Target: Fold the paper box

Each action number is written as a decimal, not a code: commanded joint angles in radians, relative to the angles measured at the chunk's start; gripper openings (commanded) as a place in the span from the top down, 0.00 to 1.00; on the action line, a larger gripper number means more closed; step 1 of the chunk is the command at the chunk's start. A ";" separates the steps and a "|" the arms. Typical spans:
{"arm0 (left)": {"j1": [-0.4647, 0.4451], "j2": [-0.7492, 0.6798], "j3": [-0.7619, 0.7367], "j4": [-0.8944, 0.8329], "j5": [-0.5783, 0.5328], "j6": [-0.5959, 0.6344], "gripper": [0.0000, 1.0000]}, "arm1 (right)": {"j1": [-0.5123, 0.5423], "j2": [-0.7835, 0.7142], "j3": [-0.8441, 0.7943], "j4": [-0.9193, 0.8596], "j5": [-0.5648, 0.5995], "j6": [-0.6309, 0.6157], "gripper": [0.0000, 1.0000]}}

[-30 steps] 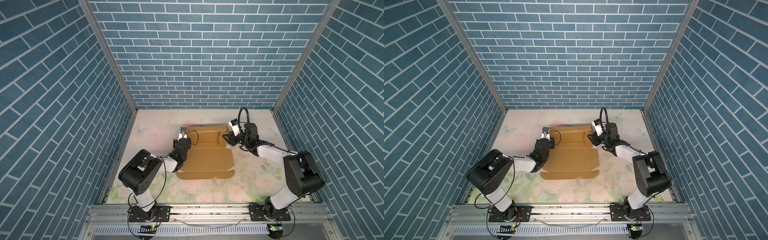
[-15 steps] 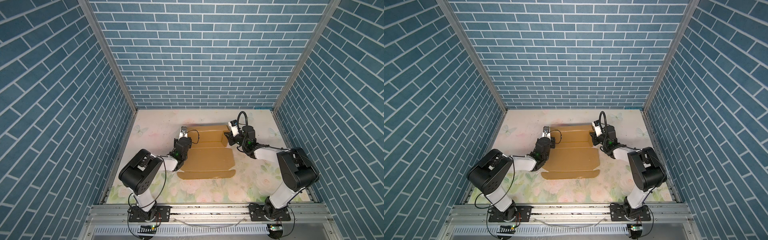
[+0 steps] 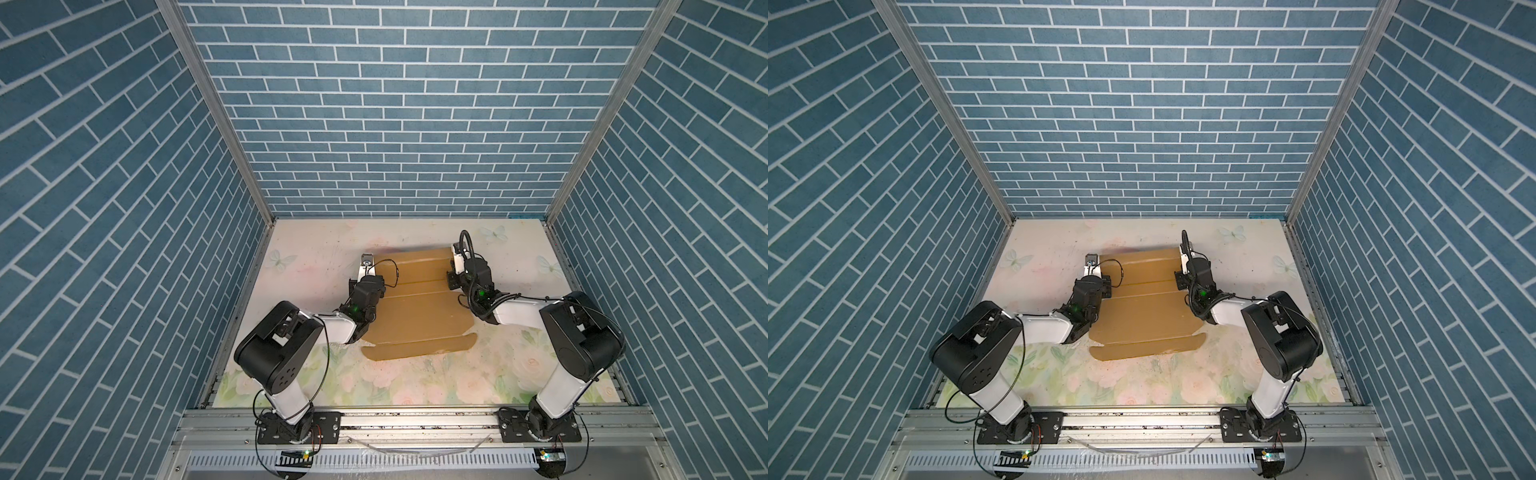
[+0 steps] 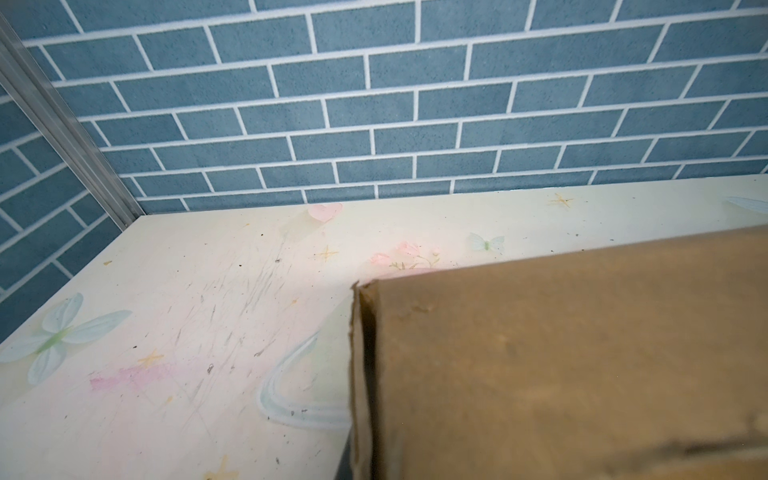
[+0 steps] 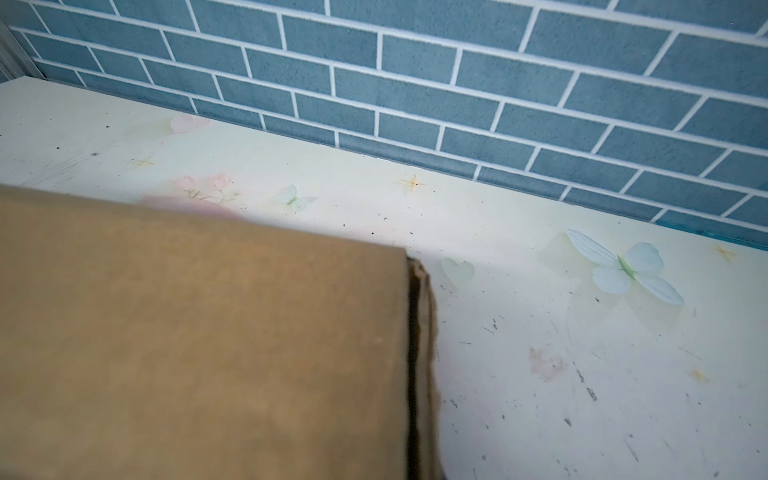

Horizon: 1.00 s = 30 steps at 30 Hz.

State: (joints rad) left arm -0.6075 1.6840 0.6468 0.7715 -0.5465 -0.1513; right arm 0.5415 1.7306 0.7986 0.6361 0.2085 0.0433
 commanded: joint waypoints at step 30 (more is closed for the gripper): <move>-0.029 -0.017 0.007 -0.183 0.054 -0.034 1.00 | -0.006 0.029 -0.022 -0.131 0.091 0.021 0.92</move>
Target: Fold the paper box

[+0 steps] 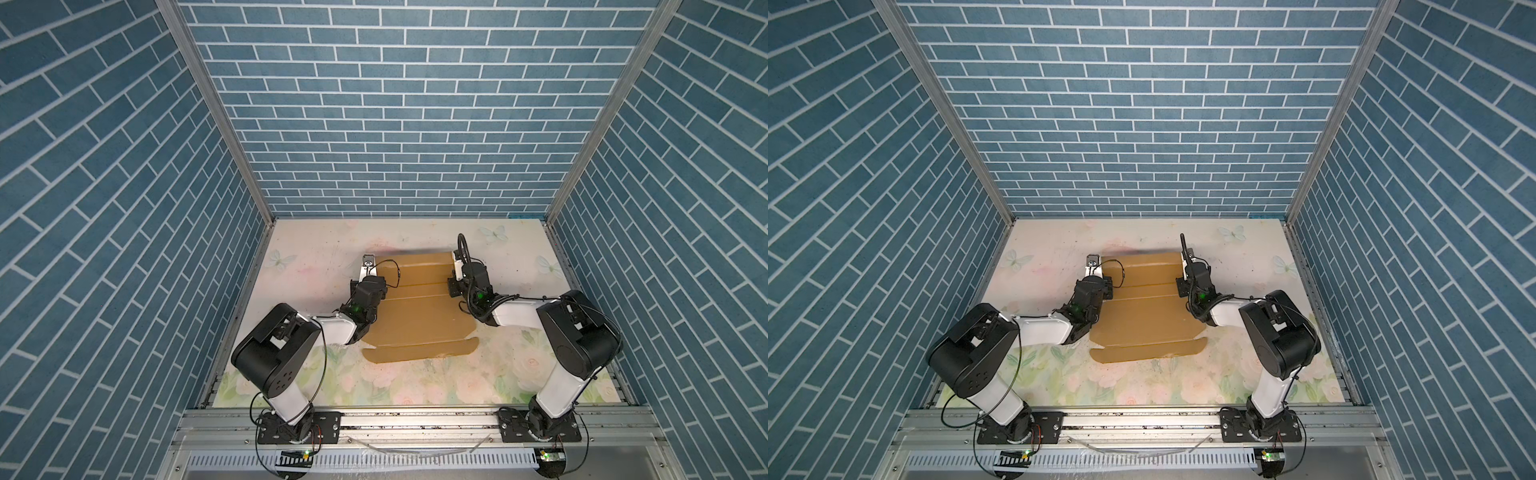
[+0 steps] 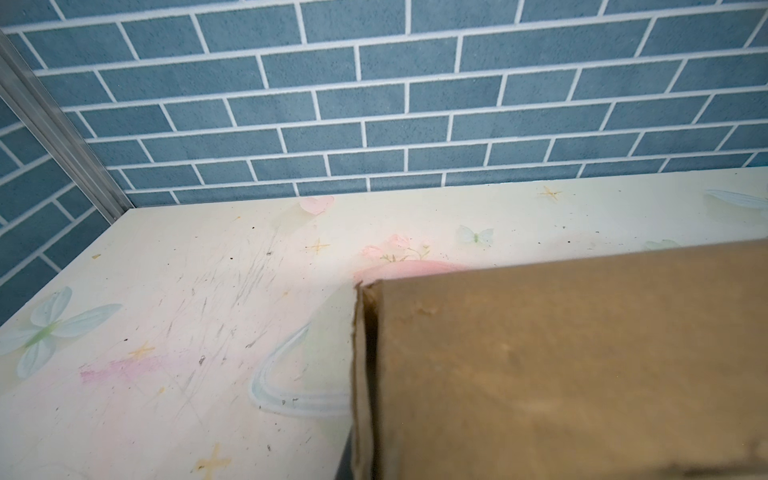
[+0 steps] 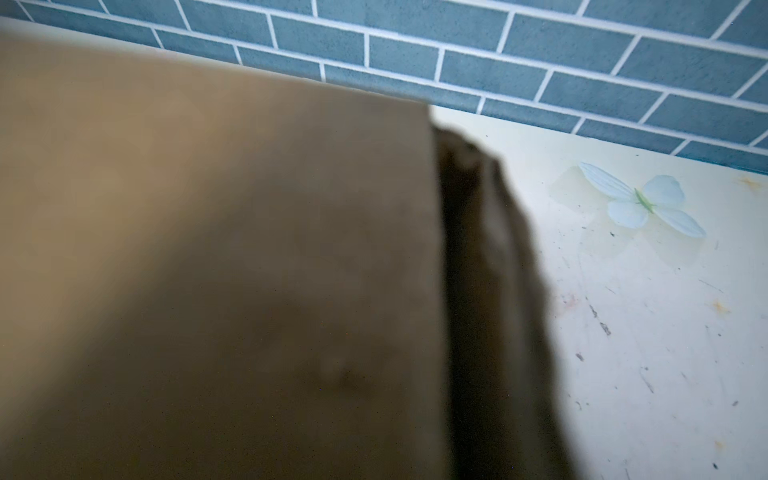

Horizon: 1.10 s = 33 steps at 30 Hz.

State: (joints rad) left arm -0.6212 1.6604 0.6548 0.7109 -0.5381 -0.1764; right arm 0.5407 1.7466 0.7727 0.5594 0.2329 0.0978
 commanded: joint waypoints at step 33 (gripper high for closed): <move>-0.008 -0.010 0.025 -0.272 -0.010 -0.153 1.00 | -0.179 -0.327 -0.027 -0.376 -0.473 0.198 0.27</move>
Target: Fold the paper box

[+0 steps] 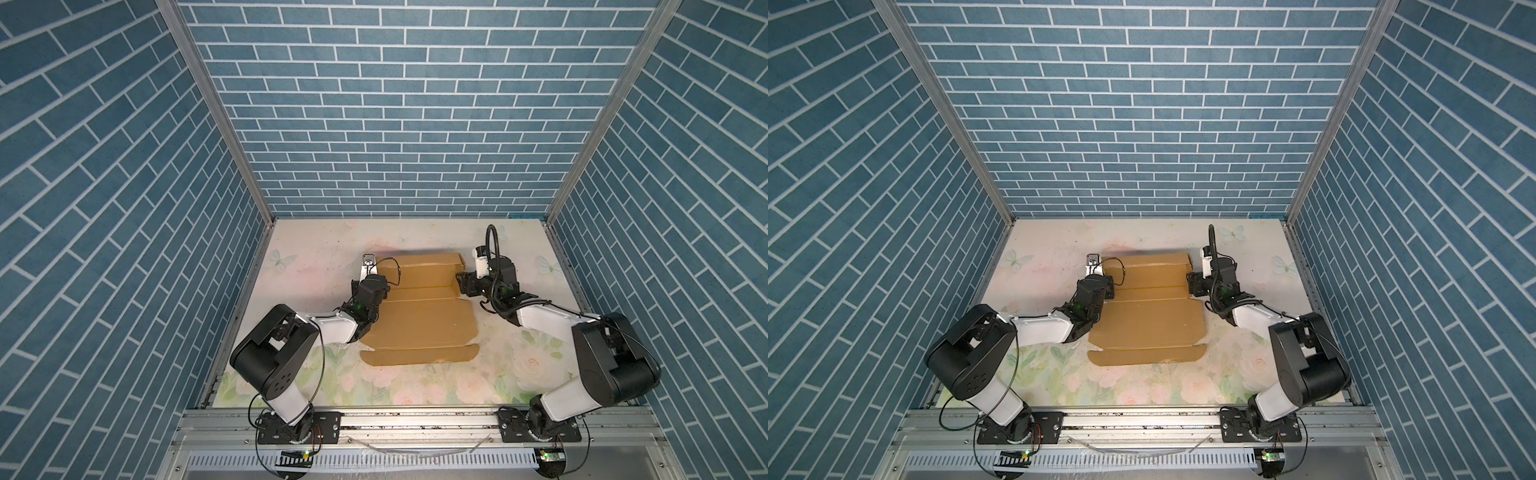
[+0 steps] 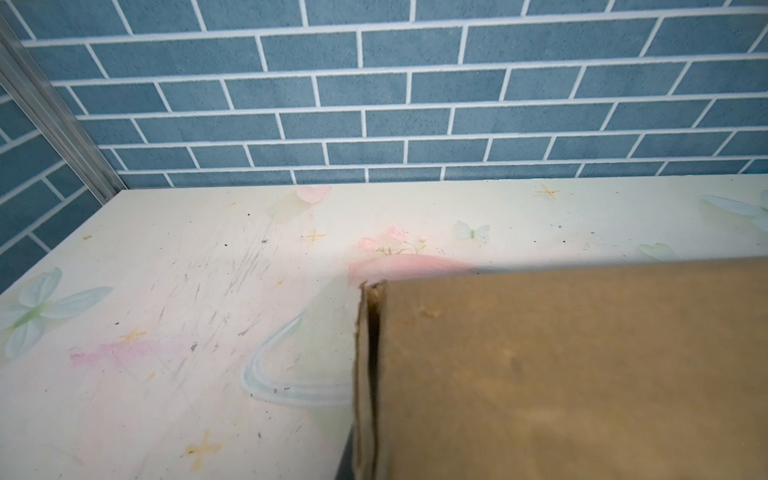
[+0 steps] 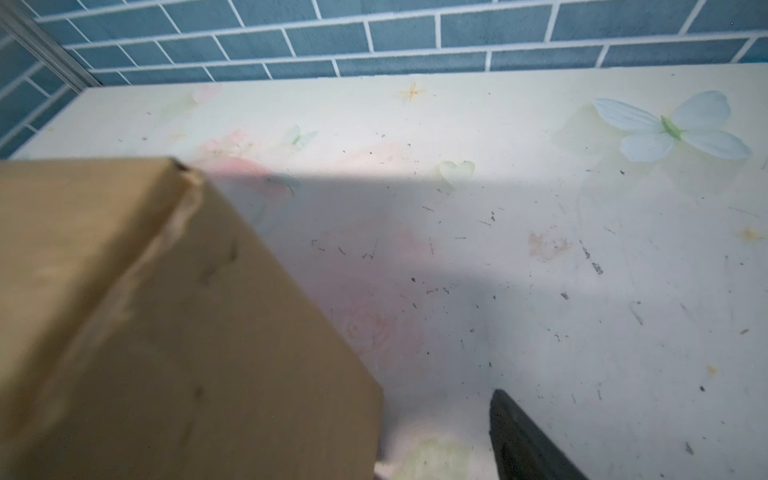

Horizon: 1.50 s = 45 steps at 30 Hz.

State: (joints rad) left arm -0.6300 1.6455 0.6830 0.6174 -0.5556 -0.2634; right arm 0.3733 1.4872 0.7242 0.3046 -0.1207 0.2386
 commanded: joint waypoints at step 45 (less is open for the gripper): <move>0.296 -0.178 0.043 -0.680 0.502 -1.077 1.00 | 0.154 -0.510 0.038 -0.432 -0.069 0.590 0.18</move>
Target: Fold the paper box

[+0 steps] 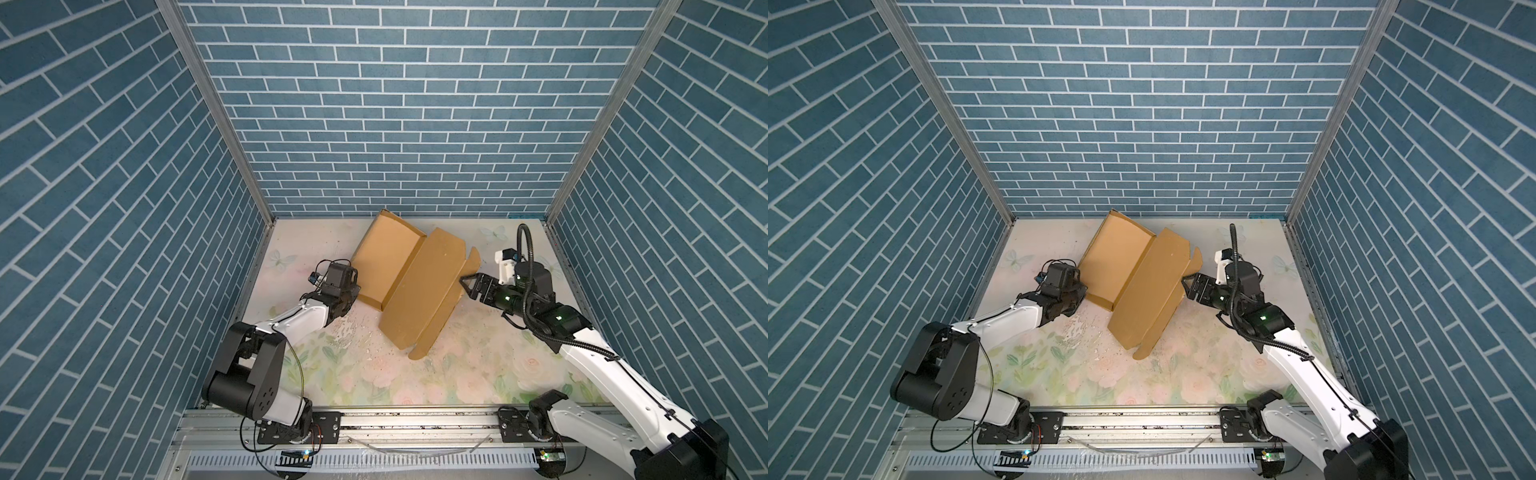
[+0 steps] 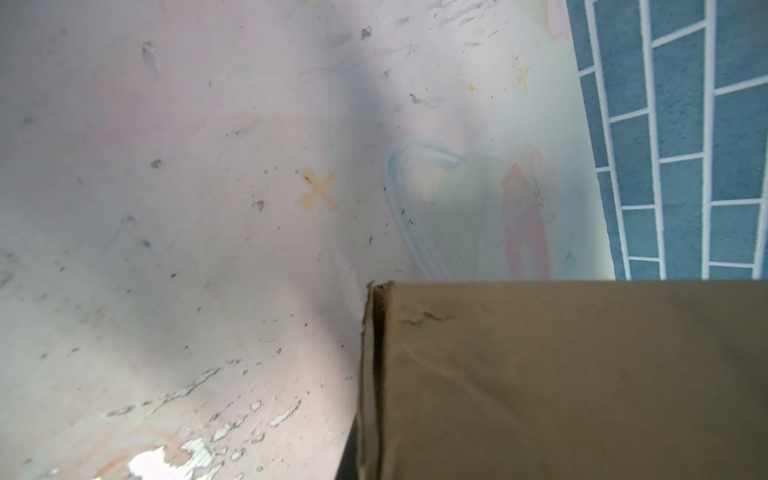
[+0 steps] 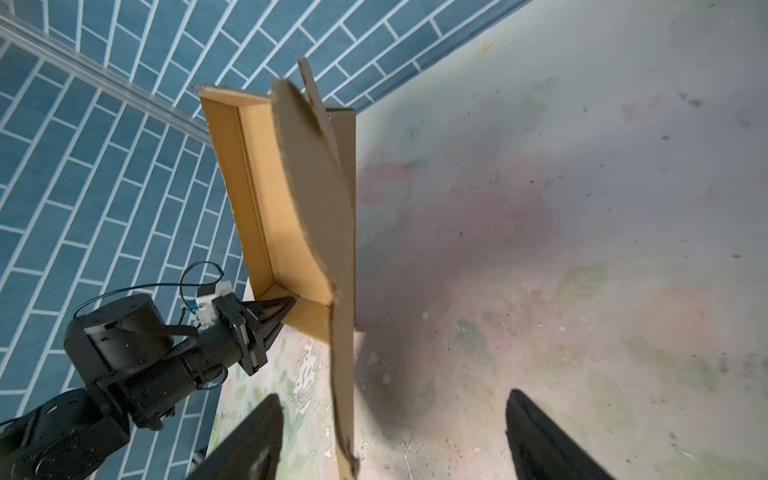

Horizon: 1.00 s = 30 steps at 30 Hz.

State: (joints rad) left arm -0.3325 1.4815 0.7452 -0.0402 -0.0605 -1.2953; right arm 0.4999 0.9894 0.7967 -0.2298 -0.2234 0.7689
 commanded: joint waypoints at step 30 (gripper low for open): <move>-0.100 -0.021 -0.070 0.113 0.043 -0.225 0.84 | 0.204 0.225 0.044 0.212 0.181 0.012 0.79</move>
State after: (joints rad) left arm -0.4267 1.4792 0.6918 0.0273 -0.0364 -1.5162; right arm 0.6949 1.2076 0.8070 -0.0151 -0.0334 0.8051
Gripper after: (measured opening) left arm 0.149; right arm 0.219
